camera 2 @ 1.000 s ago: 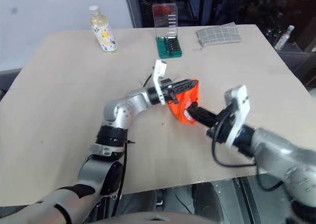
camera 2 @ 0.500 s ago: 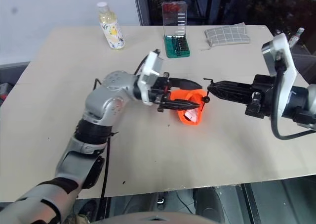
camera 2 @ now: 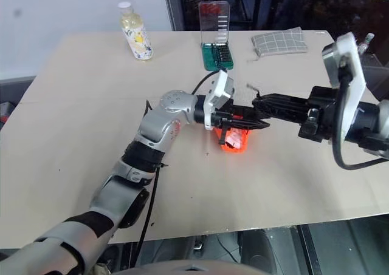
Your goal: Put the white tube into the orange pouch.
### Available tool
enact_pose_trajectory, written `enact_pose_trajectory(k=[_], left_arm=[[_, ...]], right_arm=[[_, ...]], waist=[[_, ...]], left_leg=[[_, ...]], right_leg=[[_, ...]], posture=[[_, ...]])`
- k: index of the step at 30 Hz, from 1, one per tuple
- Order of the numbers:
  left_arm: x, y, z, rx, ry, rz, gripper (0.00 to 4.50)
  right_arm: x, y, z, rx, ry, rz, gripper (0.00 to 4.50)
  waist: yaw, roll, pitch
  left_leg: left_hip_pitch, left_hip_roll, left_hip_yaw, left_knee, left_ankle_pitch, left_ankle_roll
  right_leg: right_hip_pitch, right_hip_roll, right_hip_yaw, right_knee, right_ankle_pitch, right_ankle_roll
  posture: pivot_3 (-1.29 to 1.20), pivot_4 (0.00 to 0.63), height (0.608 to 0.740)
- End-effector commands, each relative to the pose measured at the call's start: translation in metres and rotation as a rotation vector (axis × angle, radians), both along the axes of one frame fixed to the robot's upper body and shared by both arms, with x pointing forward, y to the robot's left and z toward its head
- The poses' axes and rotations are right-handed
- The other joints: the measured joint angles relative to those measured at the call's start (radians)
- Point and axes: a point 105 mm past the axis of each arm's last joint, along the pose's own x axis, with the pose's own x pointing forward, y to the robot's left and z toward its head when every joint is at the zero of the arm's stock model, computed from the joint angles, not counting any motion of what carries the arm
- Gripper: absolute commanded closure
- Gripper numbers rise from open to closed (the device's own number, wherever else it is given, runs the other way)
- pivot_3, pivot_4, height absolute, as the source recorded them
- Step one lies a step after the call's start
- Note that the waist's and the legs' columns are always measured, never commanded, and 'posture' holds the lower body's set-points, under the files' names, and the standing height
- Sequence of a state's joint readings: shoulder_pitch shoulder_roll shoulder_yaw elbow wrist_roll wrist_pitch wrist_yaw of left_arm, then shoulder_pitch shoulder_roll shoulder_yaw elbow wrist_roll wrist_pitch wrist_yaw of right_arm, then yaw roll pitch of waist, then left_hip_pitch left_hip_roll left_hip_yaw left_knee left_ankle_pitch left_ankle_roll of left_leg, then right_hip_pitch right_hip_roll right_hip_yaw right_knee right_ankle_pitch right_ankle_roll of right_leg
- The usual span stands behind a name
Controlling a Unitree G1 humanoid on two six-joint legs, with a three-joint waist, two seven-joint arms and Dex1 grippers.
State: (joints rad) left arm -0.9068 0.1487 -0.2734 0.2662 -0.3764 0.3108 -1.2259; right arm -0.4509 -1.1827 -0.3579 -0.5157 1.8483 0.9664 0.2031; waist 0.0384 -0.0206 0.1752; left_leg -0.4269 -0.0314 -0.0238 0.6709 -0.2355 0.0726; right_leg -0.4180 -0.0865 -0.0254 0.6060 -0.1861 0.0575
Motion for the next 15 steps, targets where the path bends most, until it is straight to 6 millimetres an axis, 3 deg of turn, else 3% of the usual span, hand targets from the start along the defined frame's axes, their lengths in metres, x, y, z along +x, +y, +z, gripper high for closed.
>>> enact_pose_trajectory(k=[1,5,10,12,15], left_arm=[[0.007,0.002,0.038,-0.093,-0.035,0.025,4.19],[0.017,0.013,0.069,-0.165,-0.017,0.053,4.19],[0.023,0.019,0.081,-0.193,-0.002,0.086,4.19],[0.028,0.019,0.064,-0.146,0.023,0.116,4.19],[0.044,0.029,-0.001,0.043,0.083,0.226,4.19]], right_arm=[[0.001,-0.006,0.048,0.096,-0.161,-0.022,4.50],[0.017,-0.014,0.096,0.192,-0.283,-0.100,4.50],[0.027,-0.018,0.118,0.198,-0.336,-0.126,4.50],[0.033,-0.020,0.125,0.221,-0.351,-0.144,4.50],[0.037,-0.024,0.144,0.307,-0.388,-0.163,4.50]], waist=[[0.000,0.000,0.000],[-0.004,0.001,0.001],[-0.003,0.001,0.001],[-0.002,0.001,0.001],[-0.005,0.003,0.000]], left_leg=[[-0.001,0.000,0.000,0.001,0.000,0.000],[-0.004,0.000,0.001,0.002,0.000,0.000],[-0.005,0.000,0.001,0.000,0.000,0.000],[-0.005,-0.001,0.001,0.000,0.000,0.000],[-0.005,-0.002,0.003,0.000,0.000,0.000]], right_leg=[[-0.001,0.000,0.000,0.000,0.000,0.000],[-0.004,0.001,0.002,0.001,0.002,0.003],[-0.005,0.001,0.001,0.001,0.002,0.004],[-0.005,0.001,0.001,0.000,0.003,0.004],[-0.006,0.000,0.003,0.001,0.003,0.004]], posture=[[0.00,0.150,0.740],[0.00,0.150,0.740],[0.00,0.150,0.740],[0.00,0.150,0.740],[0.00,0.150,0.740]])
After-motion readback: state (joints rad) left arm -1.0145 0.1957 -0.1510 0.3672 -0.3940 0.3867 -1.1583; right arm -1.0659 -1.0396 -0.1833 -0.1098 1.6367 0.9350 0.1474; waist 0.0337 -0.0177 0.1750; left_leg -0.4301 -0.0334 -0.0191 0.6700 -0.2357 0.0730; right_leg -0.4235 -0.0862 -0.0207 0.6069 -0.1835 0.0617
